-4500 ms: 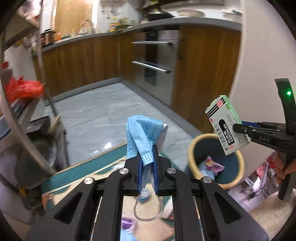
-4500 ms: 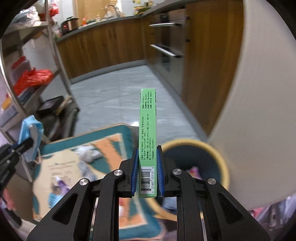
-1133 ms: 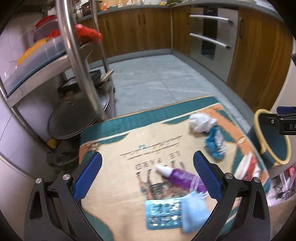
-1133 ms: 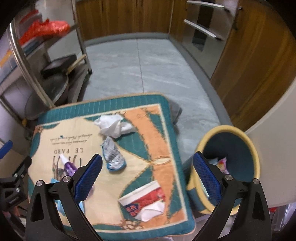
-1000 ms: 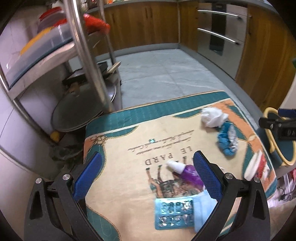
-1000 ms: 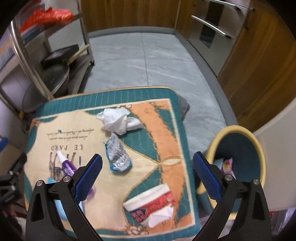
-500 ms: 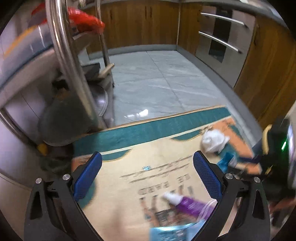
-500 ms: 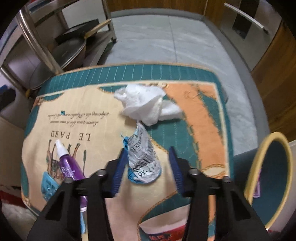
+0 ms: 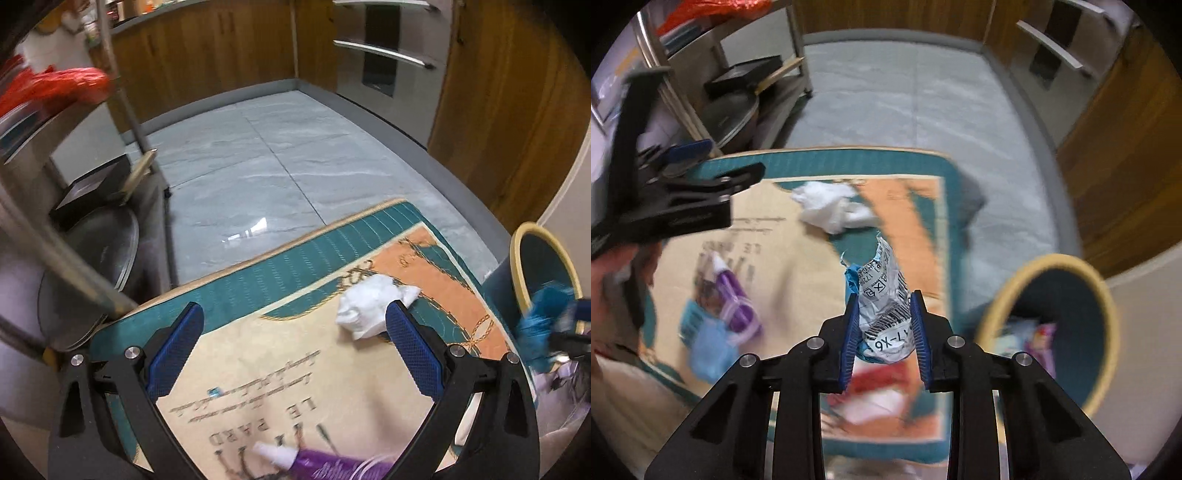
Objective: Collect trash
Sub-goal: 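Grasp the silver wrapper with the right tool while the left tool grasps the white tissue, then carry both items over the bin and open both tools to drop them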
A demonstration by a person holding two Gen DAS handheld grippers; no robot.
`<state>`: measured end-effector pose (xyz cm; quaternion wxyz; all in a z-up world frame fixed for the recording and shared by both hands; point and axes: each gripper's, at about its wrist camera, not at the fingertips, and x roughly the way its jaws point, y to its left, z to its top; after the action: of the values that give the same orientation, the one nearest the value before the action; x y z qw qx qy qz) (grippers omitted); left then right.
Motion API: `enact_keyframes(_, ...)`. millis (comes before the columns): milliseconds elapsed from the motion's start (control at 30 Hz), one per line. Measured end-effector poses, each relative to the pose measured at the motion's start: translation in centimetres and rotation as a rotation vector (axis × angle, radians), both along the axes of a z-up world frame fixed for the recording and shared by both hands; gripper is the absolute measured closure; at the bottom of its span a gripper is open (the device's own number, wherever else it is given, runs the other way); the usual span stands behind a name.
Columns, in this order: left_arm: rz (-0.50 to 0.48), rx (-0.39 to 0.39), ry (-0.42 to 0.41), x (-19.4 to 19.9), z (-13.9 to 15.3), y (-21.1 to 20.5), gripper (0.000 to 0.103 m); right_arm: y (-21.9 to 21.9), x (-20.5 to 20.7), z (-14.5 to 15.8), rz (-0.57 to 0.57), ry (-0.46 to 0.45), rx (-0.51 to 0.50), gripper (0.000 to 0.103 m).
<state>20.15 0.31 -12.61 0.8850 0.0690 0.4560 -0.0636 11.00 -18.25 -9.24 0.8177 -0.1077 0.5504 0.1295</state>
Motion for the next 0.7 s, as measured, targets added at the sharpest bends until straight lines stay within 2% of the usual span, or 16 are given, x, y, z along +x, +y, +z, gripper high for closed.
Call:
enact_keyframes(100,-0.025,0.005,0.039,0.8,-1.8,-1.7,0.006,-1.5,-0.1,0.5,-0.032,-0.009,0.054,0.074)
enact_keyframes(200,-0.074,-0.012,0.084,1.3,-3.5,-3.7,0.008,-1.4,0.2,0.8,-0.019,-0.072,0.016,0.074)
enact_keyframes(333,-0.126,-0.028,0.14,1.8,-5.6,-6.2,0.036,-1.3,0.6,-0.6,0.006,-0.049,-0.002,0.074)
enact_keyframes(367,-0.142,-0.027,0.146,1.8,-5.9,-6.7,0.051,-1.4,0.8,-0.7,0.006,-0.046,-0.002,0.074)
enact_keyframes(400,-0.153,-0.02,0.147,1.7,-6.0,-6.9,0.057,-1.6,1.0,-0.9,0.005,-0.048,-0.007,0.074)
enact_keyframes(467,-0.163,0.003,0.143,1.6,-6.0,-7.4,0.088,-1.9,1.2,-0.9,0.004,-0.056,-0.027,0.074)
enact_keyframes(567,-0.144,-0.018,0.131,1.7,-5.4,-7.0,0.099,-2.4,1.4,-1.1,0.0,-0.061,-0.045,0.074)
enact_keyframes(700,-0.139,-0.022,0.109,1.1,-4.2,-6.9,0.1,-3.5,1.7,-0.9,-0.036,-0.069,-0.044,0.074)
